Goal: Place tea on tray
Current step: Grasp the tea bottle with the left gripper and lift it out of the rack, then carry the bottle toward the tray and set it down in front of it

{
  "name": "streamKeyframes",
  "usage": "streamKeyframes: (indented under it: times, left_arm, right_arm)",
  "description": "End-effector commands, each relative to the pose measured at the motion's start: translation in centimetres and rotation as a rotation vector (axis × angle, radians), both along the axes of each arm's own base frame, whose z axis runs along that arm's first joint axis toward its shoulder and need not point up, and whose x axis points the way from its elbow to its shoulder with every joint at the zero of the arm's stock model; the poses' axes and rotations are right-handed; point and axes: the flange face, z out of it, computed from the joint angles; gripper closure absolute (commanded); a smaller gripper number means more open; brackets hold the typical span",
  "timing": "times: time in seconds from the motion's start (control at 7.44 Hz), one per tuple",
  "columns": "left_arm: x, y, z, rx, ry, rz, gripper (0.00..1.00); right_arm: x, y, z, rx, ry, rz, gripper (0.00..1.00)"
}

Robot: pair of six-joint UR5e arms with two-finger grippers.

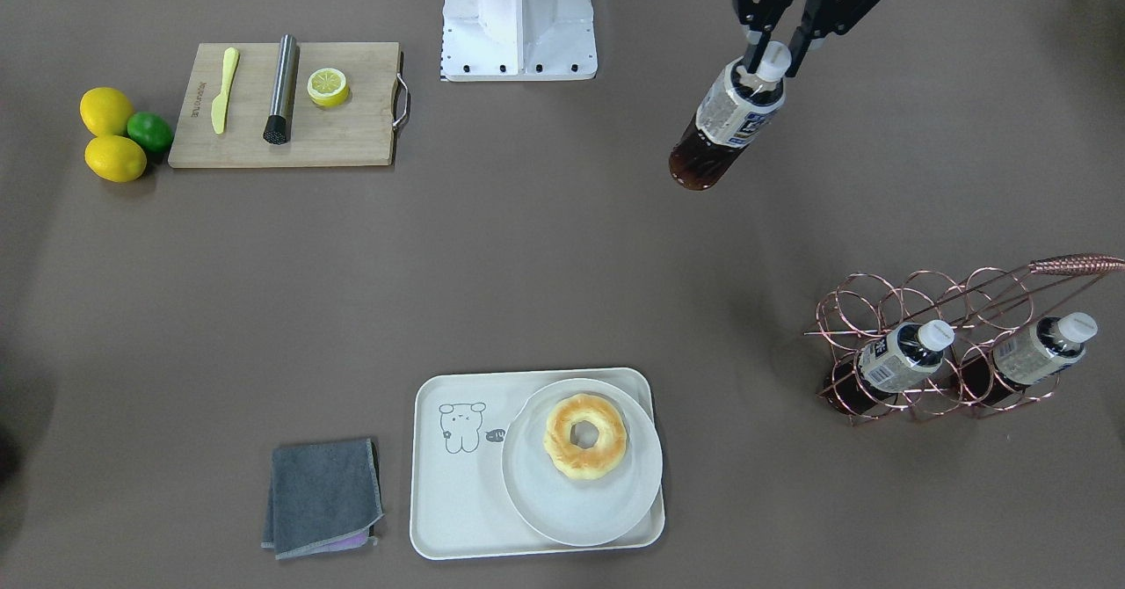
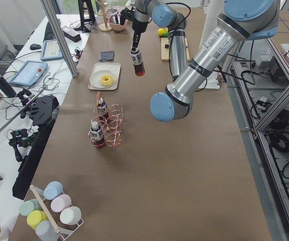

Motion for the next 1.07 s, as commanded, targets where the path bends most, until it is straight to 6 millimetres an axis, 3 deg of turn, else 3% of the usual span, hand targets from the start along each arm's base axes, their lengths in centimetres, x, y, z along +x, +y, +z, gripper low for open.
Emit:
streamKeyframes:
  times: [0.0,0.13,0.4,0.54,0.81,0.94]
  left_arm:
    - [6.8,0.1,-3.5,-0.022,-0.059,-0.006,1.0]
    - [8.6,0.2,-4.2,-0.022,-0.072,0.002,1.0]
    - [15.0,1.3,-6.0,-0.025,-0.112,0.001,1.0]
    - [16.7,2.0,-6.3,-0.03,-0.094,0.007,1.0]
    - [20.7,1.5,-6.1,-0.031,-0.052,0.001,1.0]
    - [22.6,2.7,-5.9,0.0,-0.05,-0.003,1.0]
  right_arm:
    - [0.0,-0.1,0.0,0.0,0.002,0.0,0.0]
    - [0.0,-0.1,0.0,0.0,0.002,0.0,0.0]
    - [0.0,0.0,0.0,0.0,0.0,0.0,0.0]
    - [0.0,0.0,0.0,0.0,0.0,0.0,0.0]
    - [0.0,0.2,0.2,-0.002,0.001,-0.001,0.0]
    - [0.2,0.3,0.3,-0.003,0.001,0.003,0.0]
